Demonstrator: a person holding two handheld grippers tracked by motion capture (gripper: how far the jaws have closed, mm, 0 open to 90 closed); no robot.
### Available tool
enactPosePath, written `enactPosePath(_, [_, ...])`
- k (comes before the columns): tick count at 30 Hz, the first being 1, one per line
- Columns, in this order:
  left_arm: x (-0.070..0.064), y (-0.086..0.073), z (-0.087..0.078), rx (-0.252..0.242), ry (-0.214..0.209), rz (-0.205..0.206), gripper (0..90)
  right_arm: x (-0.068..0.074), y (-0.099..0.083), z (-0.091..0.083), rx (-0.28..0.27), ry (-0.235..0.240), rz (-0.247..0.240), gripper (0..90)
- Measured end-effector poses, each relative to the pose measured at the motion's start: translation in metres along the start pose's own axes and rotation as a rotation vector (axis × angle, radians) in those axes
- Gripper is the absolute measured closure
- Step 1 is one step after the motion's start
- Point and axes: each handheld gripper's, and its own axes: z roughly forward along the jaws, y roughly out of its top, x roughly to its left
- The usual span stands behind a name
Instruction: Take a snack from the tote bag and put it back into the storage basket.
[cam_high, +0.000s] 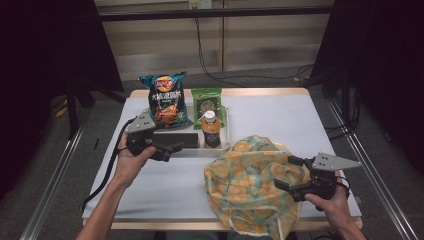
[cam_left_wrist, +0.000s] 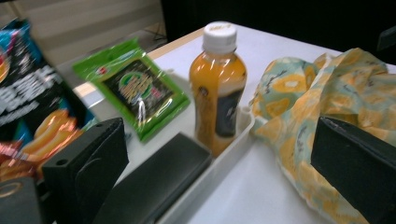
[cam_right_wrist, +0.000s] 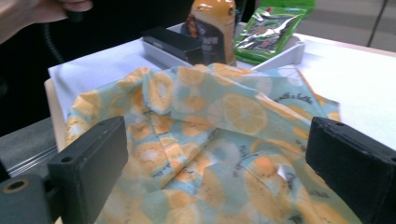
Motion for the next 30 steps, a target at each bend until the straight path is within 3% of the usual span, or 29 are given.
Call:
enactPosePath(3, [-0.003, -0.01, -0.01, -0.008, 0.028, -0.007, 3.0, -0.001, 0.0, -0.001, -0.001, -0.011, 0.007, 4.5])
enactPosePath(5, [-0.005, -0.018, -0.016, -0.016, 0.009, -0.031, 3.0, -0.002, 0.0, -0.001, -0.001, -0.018, 0.008, 4.4])
enactPosePath(8, [-0.01, -0.031, -0.025, 0.014, 0.037, -0.016, 3.0, -0.003, -0.001, -0.005, 0.0, -0.039, 0.014, 4.5])
enactPosePath(12, [-0.013, -0.045, -0.041, -0.008, 0.056, -0.068, 3.0, -0.008, -0.002, -0.013, -0.016, -0.067, 0.027, 4.6])
enactPosePath(20, [-0.029, -0.081, -0.056, 0.01, 0.105, -0.093, 3.9, -0.013, -0.004, -0.015, -0.015, -0.092, 0.041, 4.7])
enactPosePath(26, [-0.033, -0.095, -0.073, -0.061, 0.167, -0.133, 4.0, -0.017, -0.007, -0.016, -0.012, -0.113, 0.053, 5.2])
enactPosePath(30, [-0.033, -0.104, -0.076, -0.056, 0.182, -0.152, 3.7, -0.021, -0.008, -0.019, -0.017, -0.149, 0.068, 5.4])
